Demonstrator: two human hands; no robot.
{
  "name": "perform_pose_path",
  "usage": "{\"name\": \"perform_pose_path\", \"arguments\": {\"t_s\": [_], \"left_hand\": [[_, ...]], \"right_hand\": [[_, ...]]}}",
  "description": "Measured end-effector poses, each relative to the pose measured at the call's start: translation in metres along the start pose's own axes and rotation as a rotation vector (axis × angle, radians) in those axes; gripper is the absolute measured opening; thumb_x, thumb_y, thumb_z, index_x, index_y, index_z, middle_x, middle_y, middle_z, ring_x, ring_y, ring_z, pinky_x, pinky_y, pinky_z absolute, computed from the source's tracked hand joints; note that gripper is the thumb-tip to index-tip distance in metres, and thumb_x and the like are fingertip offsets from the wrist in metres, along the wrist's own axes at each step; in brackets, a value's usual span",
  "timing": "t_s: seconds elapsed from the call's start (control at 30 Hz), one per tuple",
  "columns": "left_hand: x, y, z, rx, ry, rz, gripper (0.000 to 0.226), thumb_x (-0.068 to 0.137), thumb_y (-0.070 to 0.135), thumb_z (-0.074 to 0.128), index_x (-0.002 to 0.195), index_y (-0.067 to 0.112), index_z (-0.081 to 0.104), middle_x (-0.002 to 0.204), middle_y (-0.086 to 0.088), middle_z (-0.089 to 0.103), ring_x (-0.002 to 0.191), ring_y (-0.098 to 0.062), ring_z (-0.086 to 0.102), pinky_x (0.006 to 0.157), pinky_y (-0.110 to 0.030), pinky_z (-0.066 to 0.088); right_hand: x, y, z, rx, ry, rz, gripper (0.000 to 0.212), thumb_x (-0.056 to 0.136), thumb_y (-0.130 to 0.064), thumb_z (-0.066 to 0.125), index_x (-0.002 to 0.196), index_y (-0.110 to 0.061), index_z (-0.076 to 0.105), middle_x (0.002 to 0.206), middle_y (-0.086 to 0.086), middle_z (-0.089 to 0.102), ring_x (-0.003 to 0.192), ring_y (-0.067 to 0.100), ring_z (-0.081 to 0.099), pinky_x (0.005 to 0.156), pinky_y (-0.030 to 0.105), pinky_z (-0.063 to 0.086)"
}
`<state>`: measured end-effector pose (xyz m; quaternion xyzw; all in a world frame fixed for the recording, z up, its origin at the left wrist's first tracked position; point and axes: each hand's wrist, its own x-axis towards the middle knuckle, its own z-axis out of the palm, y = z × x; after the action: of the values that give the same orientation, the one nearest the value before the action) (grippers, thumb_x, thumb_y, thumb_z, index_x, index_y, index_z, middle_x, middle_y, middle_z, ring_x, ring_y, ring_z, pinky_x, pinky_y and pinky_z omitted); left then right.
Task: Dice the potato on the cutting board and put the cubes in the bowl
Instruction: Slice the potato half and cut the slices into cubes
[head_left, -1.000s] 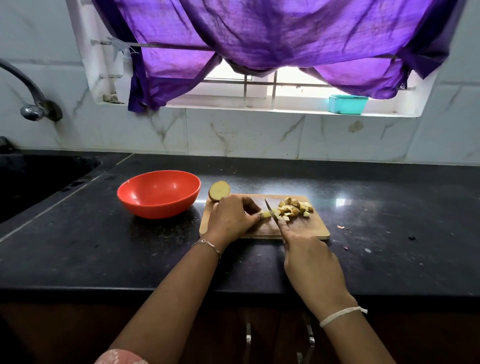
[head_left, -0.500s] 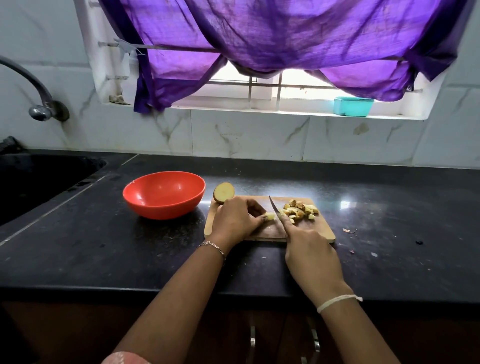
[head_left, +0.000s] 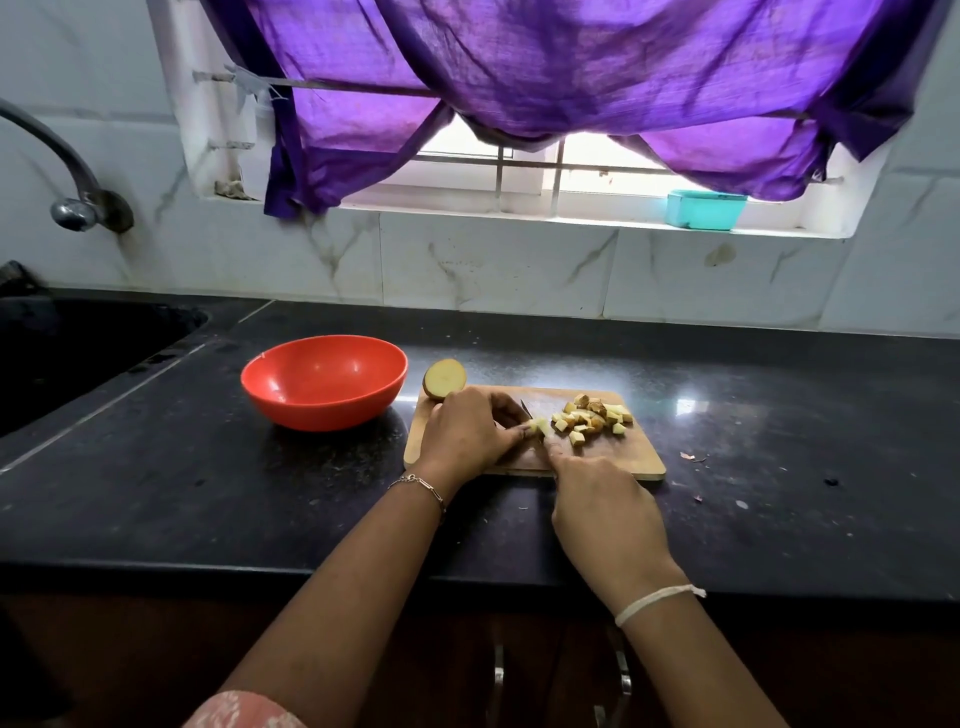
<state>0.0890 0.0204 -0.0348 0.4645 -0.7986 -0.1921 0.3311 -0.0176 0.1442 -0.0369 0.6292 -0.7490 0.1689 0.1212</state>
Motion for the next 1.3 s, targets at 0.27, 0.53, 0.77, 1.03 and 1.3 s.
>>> {"name": "perform_pose_path", "arguments": {"t_s": [0.27,0.53,0.77,1.03,1.3], "left_hand": [[0.0,-0.002,0.001,0.003,0.007,-0.012,0.017,0.077,0.042,0.077,0.088,0.029,0.075,0.08,0.016,0.072,0.065,0.007,0.055,0.068,-0.015,0.041],[0.002,-0.004,-0.003,-0.091,-0.036,-0.047,0.034,0.072,0.036,0.083,0.101,0.021,0.075,0.088,0.01,0.072,0.062,0.01,0.054,0.058,0.0,0.036],[0.002,-0.001,-0.007,-0.008,-0.043,-0.034,0.022,0.076,0.035,0.079,0.095,0.023,0.078,0.108,0.007,0.072,0.064,0.003,0.049,0.057,0.0,0.035],[0.003,-0.001,-0.006,-0.001,-0.035,-0.033,0.02,0.077,0.034,0.079,0.094,0.023,0.078,0.107,0.006,0.072,0.064,0.004,0.049,0.056,0.0,0.034],[0.003,-0.001,-0.002,-0.008,-0.022,-0.022,0.017,0.078,0.033,0.078,0.09,0.021,0.078,0.1,0.009,0.071,0.059,0.007,0.048,0.056,0.001,0.034]], "right_hand": [[0.007,0.001,0.003,-0.074,-0.011,0.005,0.052,0.099,-0.005,0.035,0.148,-0.022,0.032,0.107,0.004,0.062,0.096,0.021,0.062,0.066,0.029,0.043],[-0.006,0.01,-0.001,0.059,0.058,0.063,0.059,0.099,-0.015,0.039,0.151,-0.036,0.022,0.107,0.003,0.063,0.098,0.021,0.063,0.071,0.033,0.049],[-0.012,0.0,0.0,0.044,0.044,0.039,0.061,0.099,-0.016,0.04,0.152,-0.037,0.018,0.105,0.003,0.064,0.098,0.021,0.063,0.07,0.034,0.049],[-0.013,-0.008,-0.001,-0.003,0.015,0.03,0.059,0.101,-0.012,0.036,0.154,-0.029,0.014,0.108,0.005,0.063,0.101,0.022,0.062,0.073,0.033,0.049],[-0.001,-0.011,0.0,-0.036,-0.015,-0.009,0.057,0.1,-0.007,0.033,0.153,-0.024,0.02,0.112,0.004,0.061,0.098,0.021,0.062,0.072,0.031,0.049]]}}
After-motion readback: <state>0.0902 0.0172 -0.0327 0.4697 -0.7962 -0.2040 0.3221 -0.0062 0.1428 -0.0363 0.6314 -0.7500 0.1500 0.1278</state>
